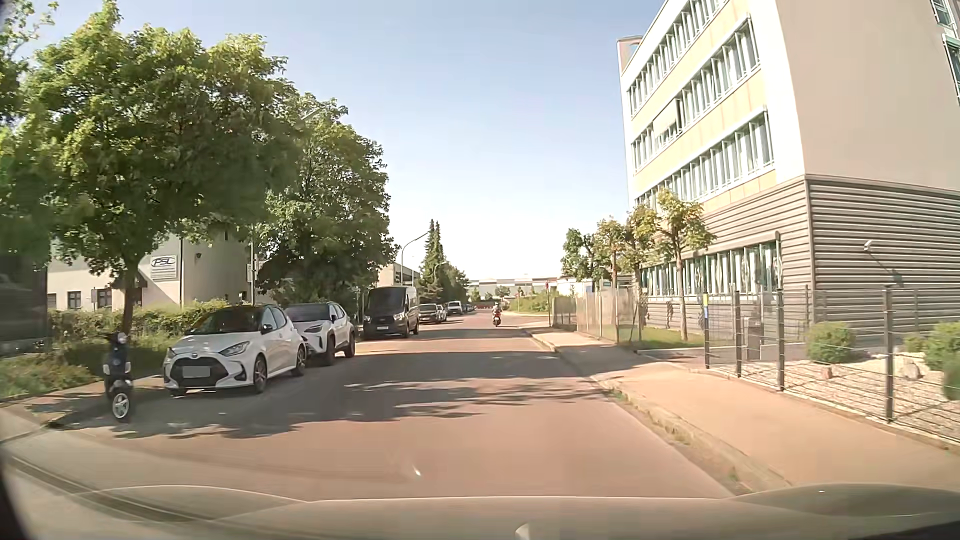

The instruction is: Follow the waypoints while adhering to traffic rules and regulations

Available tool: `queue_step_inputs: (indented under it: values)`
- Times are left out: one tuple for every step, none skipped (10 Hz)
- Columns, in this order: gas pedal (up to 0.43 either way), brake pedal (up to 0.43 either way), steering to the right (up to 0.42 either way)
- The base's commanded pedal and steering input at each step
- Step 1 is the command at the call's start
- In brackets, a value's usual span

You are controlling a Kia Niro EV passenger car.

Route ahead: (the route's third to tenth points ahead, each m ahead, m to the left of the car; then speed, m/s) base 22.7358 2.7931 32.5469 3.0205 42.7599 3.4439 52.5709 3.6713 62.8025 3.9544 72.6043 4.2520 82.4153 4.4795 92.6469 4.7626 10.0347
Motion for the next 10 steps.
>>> queue_step_inputs:
  values:
    - [0.000, 0.000, 0.001]
    - [0.000, 0.000, -0.003]
    - [0.000, 0.000, -0.006]
    - [0.000, 0.000, -0.010]
    - [0.000, 0.000, -0.010]
    - [0.000, 0.000, -0.011]
    - [0.000, 0.000, -0.011]
    - [0.000, 0.000, -0.011]
    - [0.000, 0.000, -0.012]
    - [0.000, 0.000, -0.013]
